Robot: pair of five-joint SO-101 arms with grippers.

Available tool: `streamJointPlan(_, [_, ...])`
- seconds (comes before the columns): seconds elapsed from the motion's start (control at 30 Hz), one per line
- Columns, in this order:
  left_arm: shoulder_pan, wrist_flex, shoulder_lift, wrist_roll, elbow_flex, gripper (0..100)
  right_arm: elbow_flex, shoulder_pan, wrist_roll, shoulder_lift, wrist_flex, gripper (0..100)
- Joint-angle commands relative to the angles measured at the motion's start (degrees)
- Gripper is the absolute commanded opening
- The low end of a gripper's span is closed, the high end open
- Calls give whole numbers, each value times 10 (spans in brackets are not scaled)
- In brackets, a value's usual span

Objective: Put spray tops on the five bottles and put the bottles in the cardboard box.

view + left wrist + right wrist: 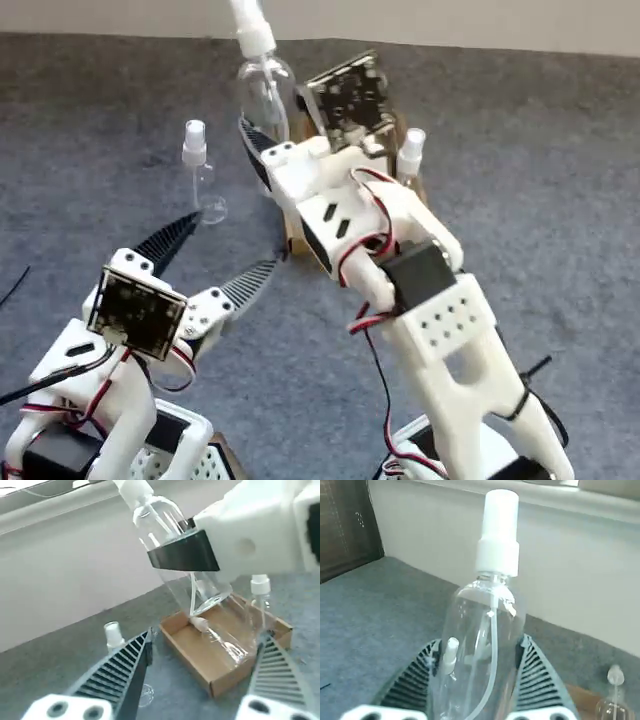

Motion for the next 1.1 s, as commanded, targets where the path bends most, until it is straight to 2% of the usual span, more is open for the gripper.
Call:
streamJointPlan(0.0, [27,-55,10,16,-22,302,-36,-5,-19,-45,10,5])
streamJointPlan(0.2, [21,-126,39,21,10,302,-38,-13,-19,-52,61,5])
streamJointPlan(0.37, [-32,-188,116,21,38,301,-41,-30,-18,-52,107,5])
streamJointPlan(0.7, [-89,-191,136,18,59,301,-42,-29,-16,-66,109,5])
streamJointPlan(0.97, [-91,-230,136,18,109,301,-42,-29,27,-106,138,5])
streamJointPlan(1.07, [-87,-229,135,18,109,301,-40,-4,28,-102,133,5])
